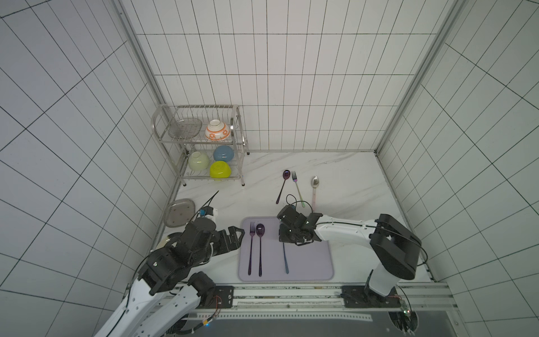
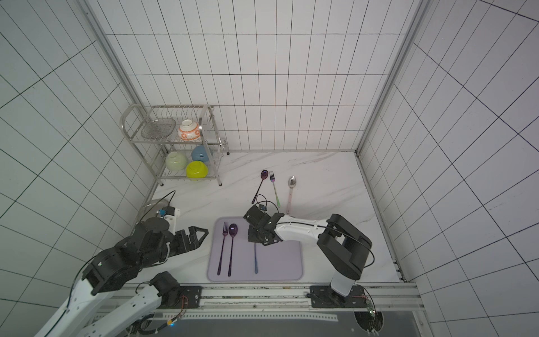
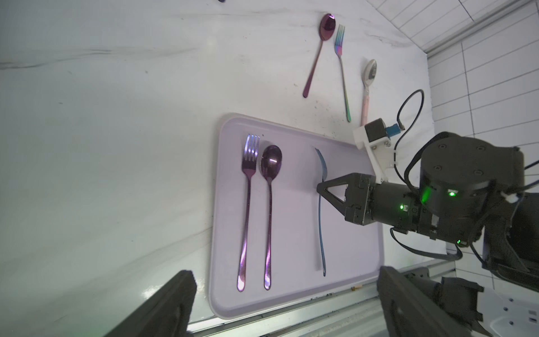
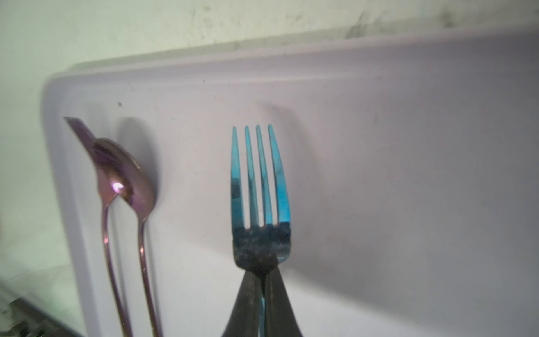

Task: Set the spoon and fork side by side
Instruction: Pick up the fork from the tray.

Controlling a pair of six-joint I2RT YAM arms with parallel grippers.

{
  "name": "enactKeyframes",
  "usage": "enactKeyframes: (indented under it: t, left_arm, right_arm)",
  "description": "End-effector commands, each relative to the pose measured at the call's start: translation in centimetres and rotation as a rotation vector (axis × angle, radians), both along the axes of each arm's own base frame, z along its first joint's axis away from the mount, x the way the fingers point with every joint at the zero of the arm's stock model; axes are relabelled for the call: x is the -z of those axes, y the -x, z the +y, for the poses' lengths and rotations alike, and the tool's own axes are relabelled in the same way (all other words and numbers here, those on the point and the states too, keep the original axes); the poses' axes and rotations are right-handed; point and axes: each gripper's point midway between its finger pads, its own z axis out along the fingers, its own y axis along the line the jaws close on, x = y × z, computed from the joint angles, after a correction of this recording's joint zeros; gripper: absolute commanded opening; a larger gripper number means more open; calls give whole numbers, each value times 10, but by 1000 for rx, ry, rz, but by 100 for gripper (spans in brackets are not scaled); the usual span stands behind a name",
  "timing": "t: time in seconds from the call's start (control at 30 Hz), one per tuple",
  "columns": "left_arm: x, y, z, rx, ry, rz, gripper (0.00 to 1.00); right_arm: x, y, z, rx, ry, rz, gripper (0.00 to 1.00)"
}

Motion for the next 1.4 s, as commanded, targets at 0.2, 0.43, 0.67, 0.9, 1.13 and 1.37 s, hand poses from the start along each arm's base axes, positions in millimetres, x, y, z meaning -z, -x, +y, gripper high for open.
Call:
enactKeyframes:
  t: [0.2,0.43,0.67,0.9,1.13,1.37]
  left_arm:
    - [-29,24,-97,421,489,21,98]
    - [-42,10,-130,525,555,-18,85]
    - [-48,-5,-162,569,571,-27,66]
    - [-50,-15,-171,562,599,-26,56]
    - [-52,-23,-180,560,621,-22,43]
    - [-58,-25,-179,554,625,-41,24]
  right_arm:
    - [-112,-4,10,-173,-479,-66,0]
    - [-170,2,-1,-194,-684,-49,0]
    - [-202,10,-1,-230,-775,-49,0]
    - [-216,16,-1,-254,-827,-45,0]
    - [-224,18,-1,-262,-856,-46,0]
    - [-226,19,1,-270,-864,-35,0]
